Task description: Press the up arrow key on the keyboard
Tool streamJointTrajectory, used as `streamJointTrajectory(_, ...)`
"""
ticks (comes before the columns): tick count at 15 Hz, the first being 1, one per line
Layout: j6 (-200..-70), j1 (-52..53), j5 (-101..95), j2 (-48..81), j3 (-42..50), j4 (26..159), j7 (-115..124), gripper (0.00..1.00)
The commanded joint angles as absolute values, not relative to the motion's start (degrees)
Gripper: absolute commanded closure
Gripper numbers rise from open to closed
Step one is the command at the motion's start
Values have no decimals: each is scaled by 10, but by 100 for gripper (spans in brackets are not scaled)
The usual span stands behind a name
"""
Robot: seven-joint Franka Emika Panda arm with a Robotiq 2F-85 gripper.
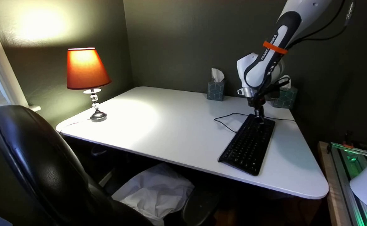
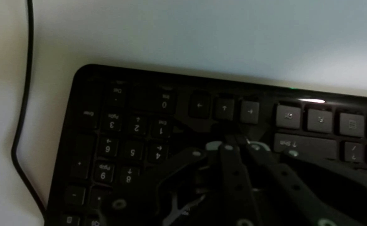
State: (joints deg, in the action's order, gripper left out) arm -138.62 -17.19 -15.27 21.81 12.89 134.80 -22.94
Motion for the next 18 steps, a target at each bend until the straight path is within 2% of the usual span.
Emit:
streamJointTrajectory(1,-1375,-175,-143,231,123,1336,-230,100)
streamJointTrajectory(17,-1380,-185,-148,183,138,1350,-236,100)
streamJointTrajectory(18,-1377,-187,-145,177,139,1351,-236,74)
